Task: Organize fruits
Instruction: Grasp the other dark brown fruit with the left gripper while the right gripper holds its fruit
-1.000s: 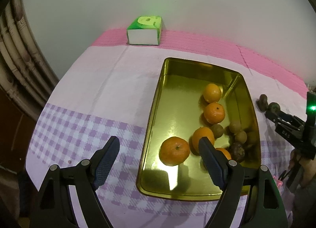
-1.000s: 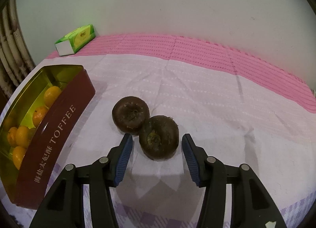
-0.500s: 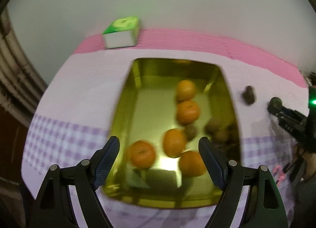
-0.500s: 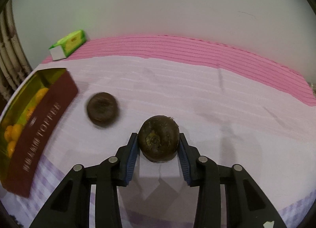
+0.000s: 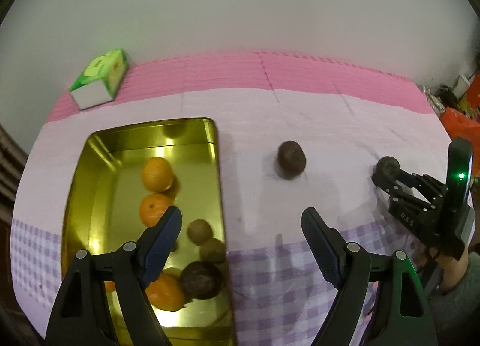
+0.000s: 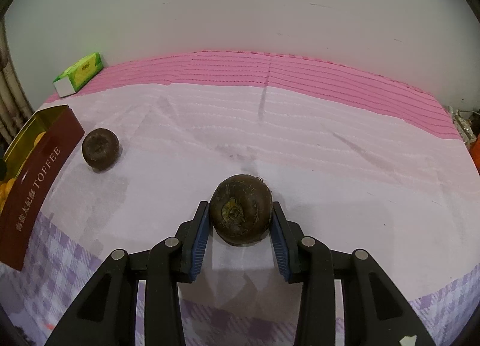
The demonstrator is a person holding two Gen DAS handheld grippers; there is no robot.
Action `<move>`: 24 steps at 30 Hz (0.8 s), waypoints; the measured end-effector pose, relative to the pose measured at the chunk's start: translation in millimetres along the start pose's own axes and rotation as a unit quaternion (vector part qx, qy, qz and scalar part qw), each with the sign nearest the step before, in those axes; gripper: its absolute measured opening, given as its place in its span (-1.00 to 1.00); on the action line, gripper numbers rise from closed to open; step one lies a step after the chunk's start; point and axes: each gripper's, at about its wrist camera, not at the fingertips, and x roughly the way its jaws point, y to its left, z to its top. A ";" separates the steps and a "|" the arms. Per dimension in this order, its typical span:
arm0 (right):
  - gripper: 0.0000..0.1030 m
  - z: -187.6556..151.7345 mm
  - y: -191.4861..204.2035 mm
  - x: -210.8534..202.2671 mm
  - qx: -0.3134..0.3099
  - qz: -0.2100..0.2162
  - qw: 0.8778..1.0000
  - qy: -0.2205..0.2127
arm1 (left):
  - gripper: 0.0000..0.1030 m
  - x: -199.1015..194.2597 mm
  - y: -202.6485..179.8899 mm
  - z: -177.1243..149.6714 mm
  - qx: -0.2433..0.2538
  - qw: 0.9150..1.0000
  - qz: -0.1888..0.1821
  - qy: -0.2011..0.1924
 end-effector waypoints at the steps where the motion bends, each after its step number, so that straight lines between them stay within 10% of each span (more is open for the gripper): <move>1: -0.30 -2.0 -3.5 -1.2 0.002 0.002 1.000 0.000 | 0.60 1.6 -3.5 1.3 0.004 1.000 0.000 0.001; 24: -0.28 -5.1 -6.6 -1.2 0.005 0.006 1.000 -0.001 | 0.47 46.9 -40.1 32.6 0.008 1.000 0.000 0.015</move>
